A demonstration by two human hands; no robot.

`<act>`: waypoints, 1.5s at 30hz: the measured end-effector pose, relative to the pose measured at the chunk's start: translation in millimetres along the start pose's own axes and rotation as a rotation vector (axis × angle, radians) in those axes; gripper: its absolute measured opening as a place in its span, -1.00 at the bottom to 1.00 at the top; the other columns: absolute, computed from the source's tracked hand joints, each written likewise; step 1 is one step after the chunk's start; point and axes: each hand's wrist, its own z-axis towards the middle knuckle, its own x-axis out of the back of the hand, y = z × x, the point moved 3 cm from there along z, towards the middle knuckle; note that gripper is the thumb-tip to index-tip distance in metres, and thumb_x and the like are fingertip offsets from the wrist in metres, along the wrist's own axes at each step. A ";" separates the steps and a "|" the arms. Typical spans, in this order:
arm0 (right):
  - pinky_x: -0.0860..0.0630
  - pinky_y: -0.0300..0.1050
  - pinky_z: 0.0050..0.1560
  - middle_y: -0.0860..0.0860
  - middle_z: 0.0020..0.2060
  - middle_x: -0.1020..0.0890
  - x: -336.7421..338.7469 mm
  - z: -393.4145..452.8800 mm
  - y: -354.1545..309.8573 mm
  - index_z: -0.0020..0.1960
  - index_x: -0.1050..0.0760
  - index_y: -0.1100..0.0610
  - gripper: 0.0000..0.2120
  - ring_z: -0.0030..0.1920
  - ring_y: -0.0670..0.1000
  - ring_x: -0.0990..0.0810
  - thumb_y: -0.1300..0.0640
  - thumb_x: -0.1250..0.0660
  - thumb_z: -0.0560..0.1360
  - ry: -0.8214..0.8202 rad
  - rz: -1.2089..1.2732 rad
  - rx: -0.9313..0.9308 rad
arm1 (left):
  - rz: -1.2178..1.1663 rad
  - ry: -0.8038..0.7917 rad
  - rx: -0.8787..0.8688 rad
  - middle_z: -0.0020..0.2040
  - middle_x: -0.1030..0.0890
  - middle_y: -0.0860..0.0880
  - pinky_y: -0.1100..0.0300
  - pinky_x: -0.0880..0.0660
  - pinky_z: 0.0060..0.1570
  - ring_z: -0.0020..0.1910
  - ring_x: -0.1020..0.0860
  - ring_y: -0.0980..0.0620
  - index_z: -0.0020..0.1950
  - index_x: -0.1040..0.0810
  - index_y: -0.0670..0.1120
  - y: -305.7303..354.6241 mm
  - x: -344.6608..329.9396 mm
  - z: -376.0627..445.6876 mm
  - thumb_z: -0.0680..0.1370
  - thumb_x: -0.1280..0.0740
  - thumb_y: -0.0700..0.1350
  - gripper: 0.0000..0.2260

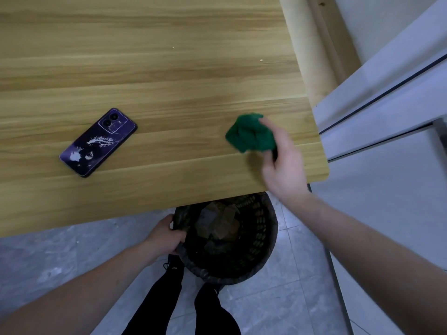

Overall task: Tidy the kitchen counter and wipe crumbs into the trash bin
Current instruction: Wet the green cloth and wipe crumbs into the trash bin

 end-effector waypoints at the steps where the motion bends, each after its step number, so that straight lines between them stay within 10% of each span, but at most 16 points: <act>1: -0.37 -0.10 0.47 -0.08 0.45 -0.47 1.5 19.5 5.0 0.53 -0.31 -0.01 -0.32 0.45 -0.08 -0.43 0.44 -0.16 0.48 0.032 -0.018 -0.021 | 0.009 0.002 0.004 0.00 -0.68 -0.22 0.04 -0.65 -0.26 -0.14 -0.70 -0.20 0.29 -0.43 0.02 -0.9 1.2 0.6 0.46 -0.41 -0.28 -0.54; 16: -0.36 -0.21 0.19 -0.03 0.36 -0.48 -1.2 235.2 59.2 0.49 -0.34 -0.14 -0.37 0.29 0.01 -0.52 0.32 -0.09 0.50 0.212 -0.192 -0.286 | 0.011 -0.004 0.011 -0.04 -0.71 -0.14 -0.18 -0.69 -0.08 -0.13 -0.72 -0.15 0.26 -0.48 0.11 -4.8 0.6 5.8 0.39 -0.42 -0.20 -0.52; 21: -0.26 -0.13 0.47 0.04 0.53 -0.34 -33.0 256.5 68.8 0.62 -0.15 -0.01 -0.42 0.52 0.11 -0.31 0.19 -0.16 0.64 -0.061 -0.279 -0.362 | 0.015 -0.005 0.000 -0.02 -0.71 -0.19 -0.23 -0.66 -0.04 -0.06 -0.70 -0.22 0.25 -0.48 0.12 -1.0 -1.9 3.5 0.40 -0.39 -0.21 -0.54; 24: -0.09 0.09 0.61 0.02 0.62 -0.16 -49.5 234.0 66.3 0.65 -0.09 0.03 -0.41 0.62 0.15 -0.10 0.19 -0.14 0.65 -0.118 -0.302 -0.294 | 0.046 0.000 -0.012 -0.02 -0.70 -0.15 -0.16 -0.66 0.01 -0.05 -0.69 -0.18 0.25 -0.47 0.11 1.8 -2.5 -2.8 0.44 -0.38 -0.20 -0.58; 34: -0.14 0.06 0.60 -0.02 0.53 -0.36 -60.4 64.0 35.8 0.54 -0.33 0.03 -0.38 0.56 0.11 -0.25 0.31 -0.27 0.51 -0.159 -0.270 0.003 | 0.075 0.010 0.004 -0.03 -0.71 -0.16 -0.22 -0.62 0.04 -0.05 -0.69 -0.22 0.16 -0.47 0.16 3.7 5.4 -4.5 0.37 -0.38 -0.14 -0.60; 45: -0.21 -0.02 0.55 -0.26 0.50 -0.33 -74.5 -146.0 -10.3 0.52 -0.29 -0.18 -0.30 0.58 -0.04 -0.20 0.28 -0.20 0.45 -0.329 -0.129 -0.049 | 0.020 0.041 0.038 0.02 -0.66 -0.18 0.02 -0.65 -0.32 -0.08 -0.67 -0.19 0.39 -0.41 0.02 10.1 -1.0 -15.2 0.52 -0.40 -0.22 -0.54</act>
